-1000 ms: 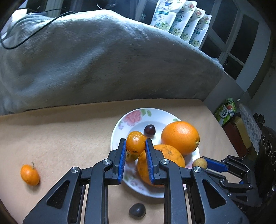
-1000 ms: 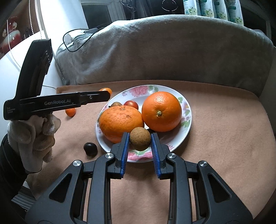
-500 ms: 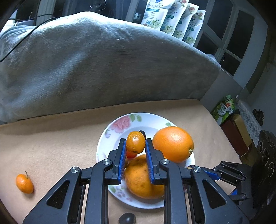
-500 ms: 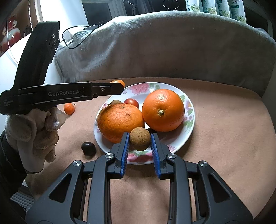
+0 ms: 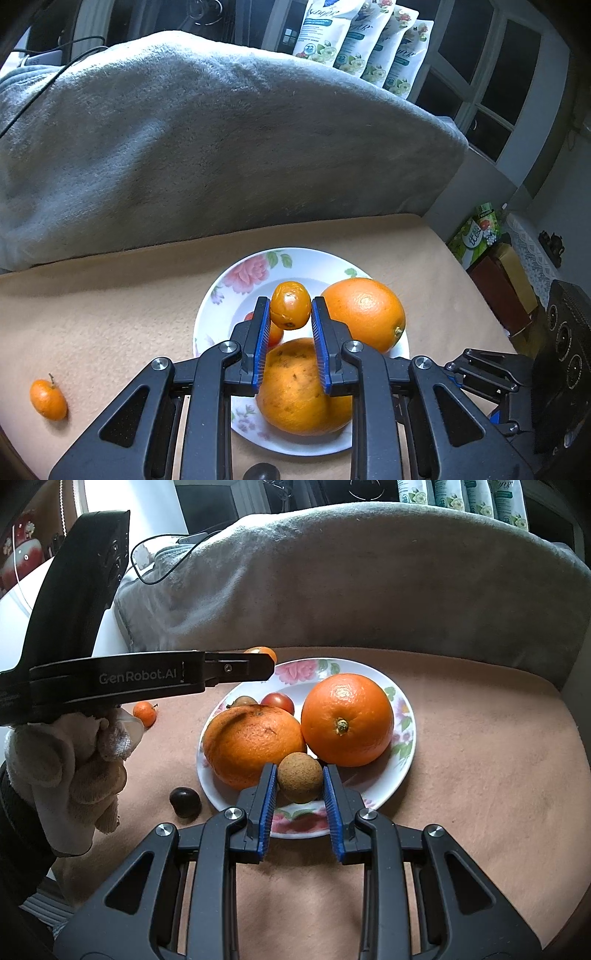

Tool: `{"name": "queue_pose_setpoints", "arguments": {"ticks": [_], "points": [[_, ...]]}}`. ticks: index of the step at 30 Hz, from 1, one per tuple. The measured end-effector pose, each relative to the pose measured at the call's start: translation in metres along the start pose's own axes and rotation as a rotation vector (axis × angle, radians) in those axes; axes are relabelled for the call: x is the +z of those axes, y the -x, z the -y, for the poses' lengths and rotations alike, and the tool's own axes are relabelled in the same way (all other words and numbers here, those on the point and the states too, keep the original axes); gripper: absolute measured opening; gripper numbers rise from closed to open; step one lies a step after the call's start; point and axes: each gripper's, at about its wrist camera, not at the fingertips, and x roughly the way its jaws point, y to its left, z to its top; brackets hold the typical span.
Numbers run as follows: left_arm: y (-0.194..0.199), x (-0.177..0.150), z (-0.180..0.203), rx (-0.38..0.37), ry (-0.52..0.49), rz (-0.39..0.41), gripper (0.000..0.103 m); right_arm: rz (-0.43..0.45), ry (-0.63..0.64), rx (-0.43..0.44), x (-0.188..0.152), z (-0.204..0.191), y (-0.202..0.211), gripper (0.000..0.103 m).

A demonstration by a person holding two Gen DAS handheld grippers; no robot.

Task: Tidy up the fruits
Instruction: 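Open the left gripper over the plate while the right gripper releases the brown fruit there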

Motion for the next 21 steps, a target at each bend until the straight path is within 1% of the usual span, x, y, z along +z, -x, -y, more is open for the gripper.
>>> {"name": "queue_pose_setpoints", "arguments": {"ticks": [2, 3, 4, 5, 6, 7, 11, 12, 13, 14, 17, 18, 19, 21], "points": [[0.001, 0.000, 0.001, 0.000, -0.001, 0.003, 0.026, 0.001, 0.002, 0.001, 0.000, 0.000, 0.001, 0.027], [0.001, 0.000, 0.001, -0.001, -0.002, 0.004, 0.027, 0.001, 0.003, 0.001, 0.001, -0.001, 0.001, 0.028], [0.001, 0.000, 0.002, -0.002, -0.004, 0.005, 0.030, 0.003, 0.006, -0.001, 0.001, -0.001, 0.001, 0.036], [0.002, 0.000, 0.002, -0.001, -0.005, 0.006, 0.032, 0.007, 0.006, -0.002, 0.000, -0.001, 0.002, 0.041], [0.003, 0.001, 0.002, -0.001, -0.005, 0.008, 0.033, 0.012, 0.008, -0.002, 0.001, -0.002, 0.002, 0.050], [0.003, 0.001, 0.002, -0.001, -0.005, 0.010, 0.035, 0.017, 0.010, -0.003, 0.001, -0.002, 0.003, 0.054], [0.005, 0.001, 0.001, 0.003, -0.001, 0.015, 0.046, 0.024, 0.010, -0.005, 0.001, -0.004, 0.005, 0.055], [0.005, 0.001, 0.001, 0.003, -0.001, 0.016, 0.047, 0.026, 0.010, -0.006, 0.001, -0.004, 0.005, 0.058], [0.006, 0.001, 0.002, 0.005, -0.002, 0.017, 0.052, 0.030, 0.009, -0.009, 0.001, -0.003, 0.006, 0.065], [0.006, 0.001, 0.002, 0.008, -0.004, 0.019, 0.059, 0.034, 0.008, -0.010, 0.001, -0.003, 0.007, 0.067], [0.010, 0.000, 0.002, 0.016, -0.010, 0.030, 0.066, 0.045, 0.003, -0.012, 0.001, -0.003, 0.011, 0.074], [0.011, 0.000, 0.003, 0.019, -0.011, 0.033, 0.068, 0.048, 0.001, -0.012, 0.000, -0.003, 0.012, 0.078], [0.013, 0.000, 0.002, 0.023, -0.011, 0.035, 0.071, 0.053, 0.000, -0.011, 0.000, -0.003, 0.013, 0.079], [0.016, 0.000, 0.001, 0.032, -0.011, 0.042, 0.071, 0.055, 0.001, -0.006, 0.001, -0.005, 0.014, 0.080]]}}
